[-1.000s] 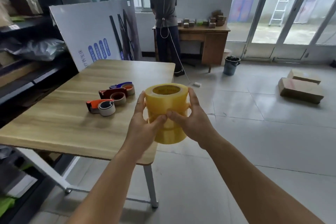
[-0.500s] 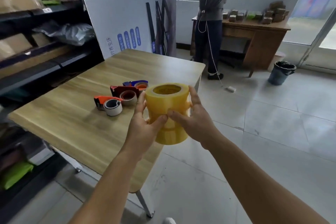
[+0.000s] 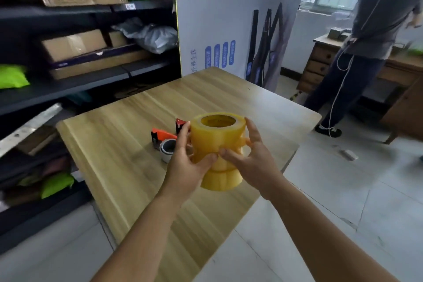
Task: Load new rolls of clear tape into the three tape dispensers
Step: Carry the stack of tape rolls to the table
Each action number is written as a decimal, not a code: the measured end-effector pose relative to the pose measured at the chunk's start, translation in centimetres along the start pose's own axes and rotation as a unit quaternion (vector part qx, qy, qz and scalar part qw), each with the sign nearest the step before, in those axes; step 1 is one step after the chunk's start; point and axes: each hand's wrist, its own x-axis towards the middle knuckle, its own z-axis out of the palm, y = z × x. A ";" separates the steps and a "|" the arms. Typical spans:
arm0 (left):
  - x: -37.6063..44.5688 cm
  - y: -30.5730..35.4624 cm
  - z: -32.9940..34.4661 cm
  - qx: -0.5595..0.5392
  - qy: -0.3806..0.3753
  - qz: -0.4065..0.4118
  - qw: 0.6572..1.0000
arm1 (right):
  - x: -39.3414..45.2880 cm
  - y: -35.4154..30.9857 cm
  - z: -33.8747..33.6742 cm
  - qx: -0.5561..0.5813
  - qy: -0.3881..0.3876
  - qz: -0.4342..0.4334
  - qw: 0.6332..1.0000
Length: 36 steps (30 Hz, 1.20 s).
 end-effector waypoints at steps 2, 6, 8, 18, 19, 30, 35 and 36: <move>0.5 -0.6 -1.1 0.016 0.038 -0.007 0.999 | 1.9 0.2 1.4 0.007 -0.030 -0.011 0.999; 1.0 -2.0 -3.3 0.046 0.120 -0.041 0.991 | 5.1 0.5 4.6 0.024 -0.111 -0.017 0.993; 1.4 -2.8 -4.1 0.060 0.164 -0.057 0.983 | 6.7 0.6 6.0 0.029 -0.151 -0.002 0.988; 4.2 -5.7 -4.6 0.037 0.328 -0.122 0.936 | 14.3 1.8 10.7 0.063 -0.312 -0.022 0.948; 4.3 -6.0 -4.4 0.037 0.345 -0.128 0.929 | 14.9 2.0 11.2 0.058 -0.327 -0.024 0.943; 4.6 -9.7 -7.6 0.080 0.432 -0.183 0.880 | 17.1 3.1 18.1 0.034 -0.430 0.017 0.902; 5.3 -11.8 -10.7 0.096 0.423 -0.195 0.880 | 18.0 3.0 21.5 0.008 -0.458 0.047 0.888; 5.4 -12.1 -11.3 0.094 0.424 -0.191 0.880 | 18.3 2.8 22.1 0.000 -0.460 0.047 0.886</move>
